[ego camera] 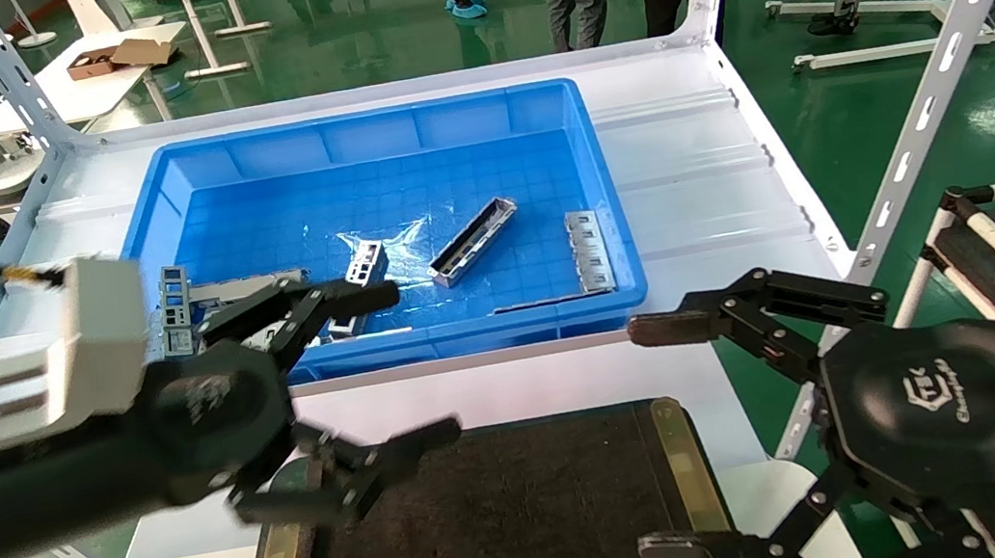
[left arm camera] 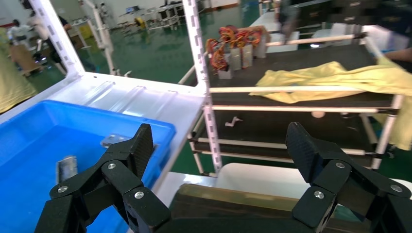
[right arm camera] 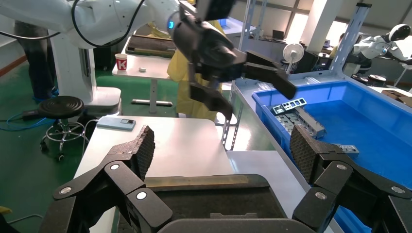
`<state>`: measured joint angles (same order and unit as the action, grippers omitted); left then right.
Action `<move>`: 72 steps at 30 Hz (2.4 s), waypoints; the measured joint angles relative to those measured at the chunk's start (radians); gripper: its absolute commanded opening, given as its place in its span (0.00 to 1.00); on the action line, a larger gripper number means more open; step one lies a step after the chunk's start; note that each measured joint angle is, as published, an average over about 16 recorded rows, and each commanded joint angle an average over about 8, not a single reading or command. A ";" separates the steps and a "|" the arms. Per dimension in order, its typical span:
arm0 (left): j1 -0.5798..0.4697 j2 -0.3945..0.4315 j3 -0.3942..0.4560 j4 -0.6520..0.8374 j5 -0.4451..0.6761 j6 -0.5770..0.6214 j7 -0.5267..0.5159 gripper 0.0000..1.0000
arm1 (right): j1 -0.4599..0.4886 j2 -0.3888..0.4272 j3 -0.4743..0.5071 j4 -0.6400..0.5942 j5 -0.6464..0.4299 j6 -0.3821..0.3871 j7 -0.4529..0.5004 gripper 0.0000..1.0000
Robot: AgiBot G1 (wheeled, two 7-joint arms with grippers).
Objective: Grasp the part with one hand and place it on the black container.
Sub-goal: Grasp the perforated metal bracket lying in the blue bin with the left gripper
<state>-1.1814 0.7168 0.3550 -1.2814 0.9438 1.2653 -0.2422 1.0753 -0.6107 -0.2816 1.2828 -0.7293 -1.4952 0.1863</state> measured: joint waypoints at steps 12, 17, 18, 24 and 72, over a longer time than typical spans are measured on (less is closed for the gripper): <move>-0.145 0.179 0.104 0.129 0.219 -0.197 -0.093 1.00 | 0.000 0.000 -0.001 0.000 0.001 0.000 0.000 1.00; -0.211 0.282 0.147 0.241 0.312 -0.290 -0.111 1.00 | 0.000 0.001 -0.001 0.000 0.001 0.001 -0.001 1.00; -0.224 0.304 0.155 0.267 0.329 -0.309 -0.112 1.00 | 0.000 0.001 -0.001 0.000 0.001 0.001 -0.001 1.00; -0.302 0.431 0.196 0.446 0.416 -0.409 -0.100 1.00 | 0.000 0.001 -0.002 0.000 0.001 0.001 -0.001 1.00; -0.411 0.640 0.404 0.952 0.376 -0.650 0.018 0.00 | 0.001 0.002 -0.005 0.000 0.004 0.002 -0.003 0.00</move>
<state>-1.5925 1.3573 0.7592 -0.3295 1.3195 0.6158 -0.2245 1.0764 -0.6085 -0.2867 1.2828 -0.7258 -1.4929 0.1837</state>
